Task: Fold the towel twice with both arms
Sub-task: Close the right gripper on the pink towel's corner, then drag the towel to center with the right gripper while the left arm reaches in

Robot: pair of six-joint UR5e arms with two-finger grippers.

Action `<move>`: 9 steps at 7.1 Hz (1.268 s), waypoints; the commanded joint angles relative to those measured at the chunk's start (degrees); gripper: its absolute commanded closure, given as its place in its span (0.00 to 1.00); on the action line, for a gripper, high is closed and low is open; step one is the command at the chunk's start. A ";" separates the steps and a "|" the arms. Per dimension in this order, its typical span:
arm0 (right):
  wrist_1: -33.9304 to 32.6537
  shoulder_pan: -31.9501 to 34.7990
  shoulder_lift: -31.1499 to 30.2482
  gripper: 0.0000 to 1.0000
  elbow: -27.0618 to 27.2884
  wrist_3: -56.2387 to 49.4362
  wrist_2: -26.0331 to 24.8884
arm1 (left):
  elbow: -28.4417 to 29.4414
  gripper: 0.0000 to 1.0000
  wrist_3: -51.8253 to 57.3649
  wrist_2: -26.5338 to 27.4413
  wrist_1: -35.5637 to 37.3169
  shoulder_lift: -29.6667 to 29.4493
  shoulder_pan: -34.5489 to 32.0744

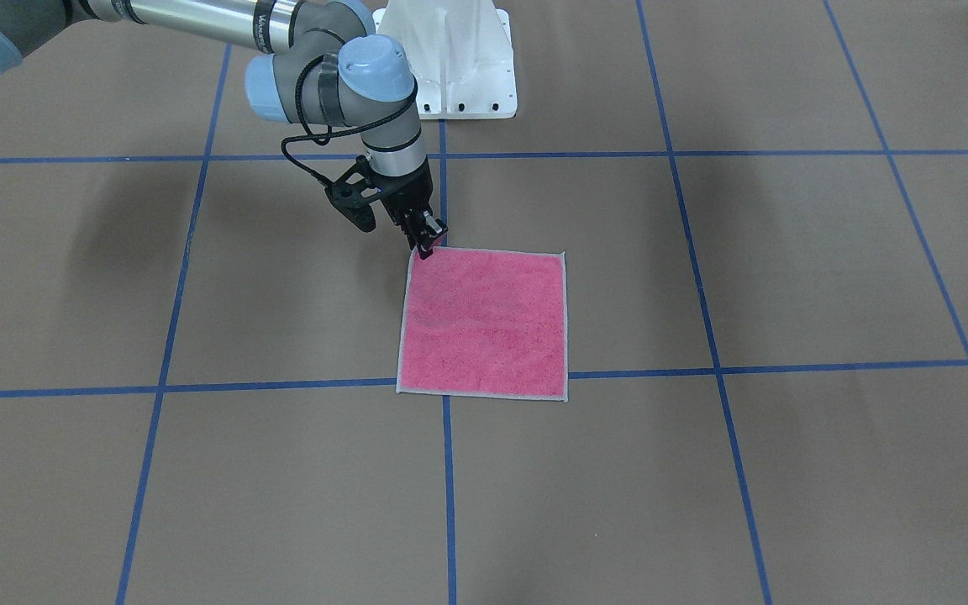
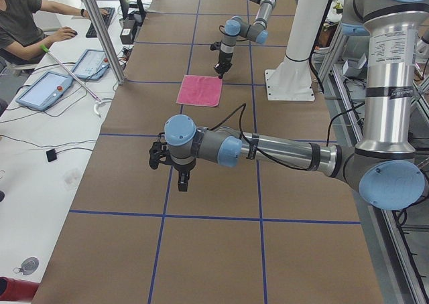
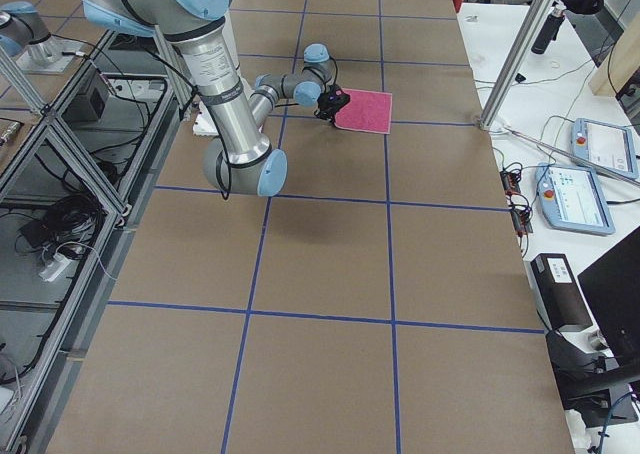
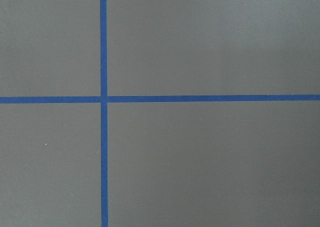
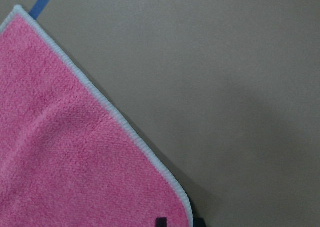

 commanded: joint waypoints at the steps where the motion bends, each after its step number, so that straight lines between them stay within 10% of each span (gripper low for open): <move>1: 0.00 0.17 -0.67 1.00 0.38 -0.22 0.03 | -0.09 0.00 -2.16 -0.09 -0.02 -0.90 0.00; 9: -0.61 5.97 -10.51 1.00 8.46 -2.07 3.46 | 0.70 0.00 -39.73 0.70 0.24 -19.70 18.17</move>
